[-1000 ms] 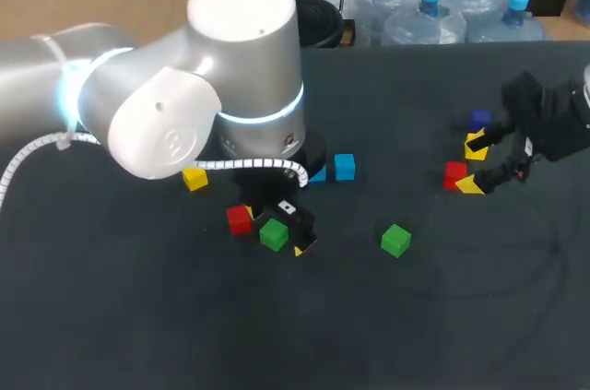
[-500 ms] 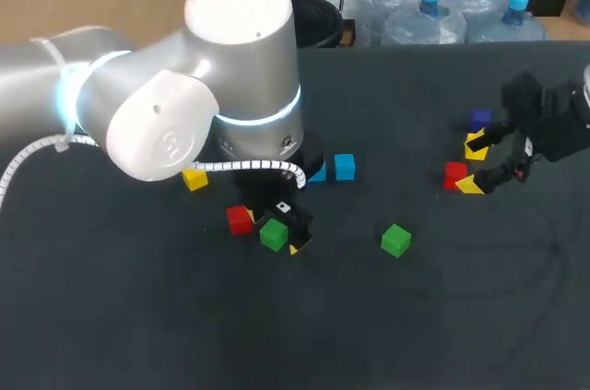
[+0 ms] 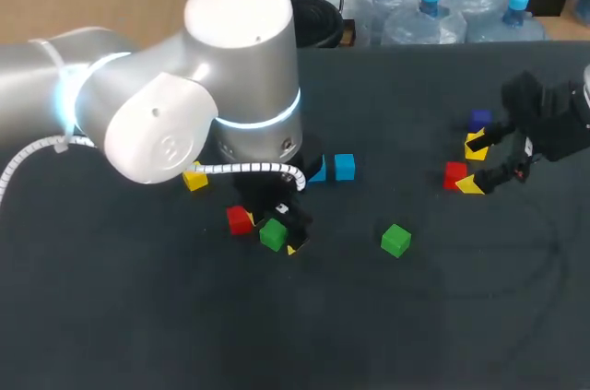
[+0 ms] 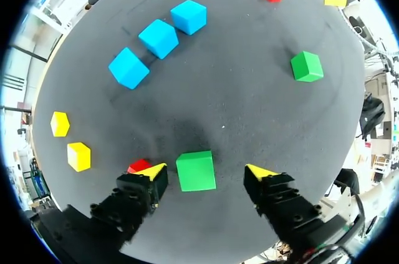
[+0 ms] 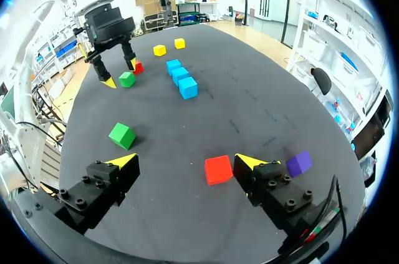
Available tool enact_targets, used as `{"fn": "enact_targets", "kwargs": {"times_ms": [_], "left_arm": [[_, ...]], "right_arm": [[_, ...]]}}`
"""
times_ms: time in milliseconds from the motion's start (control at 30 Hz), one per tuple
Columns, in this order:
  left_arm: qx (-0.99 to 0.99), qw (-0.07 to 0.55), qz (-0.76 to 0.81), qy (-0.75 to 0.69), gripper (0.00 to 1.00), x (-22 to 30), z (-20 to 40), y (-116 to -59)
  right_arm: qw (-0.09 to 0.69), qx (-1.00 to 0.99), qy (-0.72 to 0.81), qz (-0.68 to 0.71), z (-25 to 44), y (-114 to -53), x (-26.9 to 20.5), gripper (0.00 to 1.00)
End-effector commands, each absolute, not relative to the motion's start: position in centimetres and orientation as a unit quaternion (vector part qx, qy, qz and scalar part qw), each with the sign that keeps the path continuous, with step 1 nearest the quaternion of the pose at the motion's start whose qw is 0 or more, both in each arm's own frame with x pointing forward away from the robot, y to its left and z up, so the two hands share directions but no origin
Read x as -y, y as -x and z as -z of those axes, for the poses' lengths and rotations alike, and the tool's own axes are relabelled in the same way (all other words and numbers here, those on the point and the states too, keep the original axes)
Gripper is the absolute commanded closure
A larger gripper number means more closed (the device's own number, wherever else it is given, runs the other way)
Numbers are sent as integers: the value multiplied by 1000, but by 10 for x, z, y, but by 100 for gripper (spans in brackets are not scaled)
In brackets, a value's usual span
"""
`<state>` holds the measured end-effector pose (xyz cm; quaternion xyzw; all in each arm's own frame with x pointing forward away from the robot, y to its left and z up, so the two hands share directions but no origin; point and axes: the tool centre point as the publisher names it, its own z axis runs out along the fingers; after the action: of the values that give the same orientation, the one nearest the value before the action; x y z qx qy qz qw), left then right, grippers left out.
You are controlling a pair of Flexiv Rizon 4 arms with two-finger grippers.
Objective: Place the blue cubes, place green cubes on the blue cubes, place the yellow cubes on the green cubes, then place the red cubes on the yellow cubes, and place purple cube on the red cubes.
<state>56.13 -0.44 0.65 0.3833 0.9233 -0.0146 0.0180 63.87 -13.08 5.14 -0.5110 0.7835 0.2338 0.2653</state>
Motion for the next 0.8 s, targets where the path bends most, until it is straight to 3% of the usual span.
{"fn": "enact_targets", "kwargs": {"times_ms": [33,300,433,700,800], "left_arm": [[-924,21,15,-382,32,3,-7,-559],[-925,20,18,-379,30,1,-6,-557],[-926,18,18,-378,17,1,-5,-557],[-927,17,19,-374,23,-2,-3,-557],[-927,16,18,-373,31,-3,-2,-558]], "right_arm": [[266,-783,511,-234,-51,-639,130,0],[266,-783,511,-234,-51,-639,130,0],[266,-783,511,-234,-51,-639,130,0],[266,-783,511,-234,-51,-639,130,0],[266,-783,511,-234,-51,-639,130,0]]}}
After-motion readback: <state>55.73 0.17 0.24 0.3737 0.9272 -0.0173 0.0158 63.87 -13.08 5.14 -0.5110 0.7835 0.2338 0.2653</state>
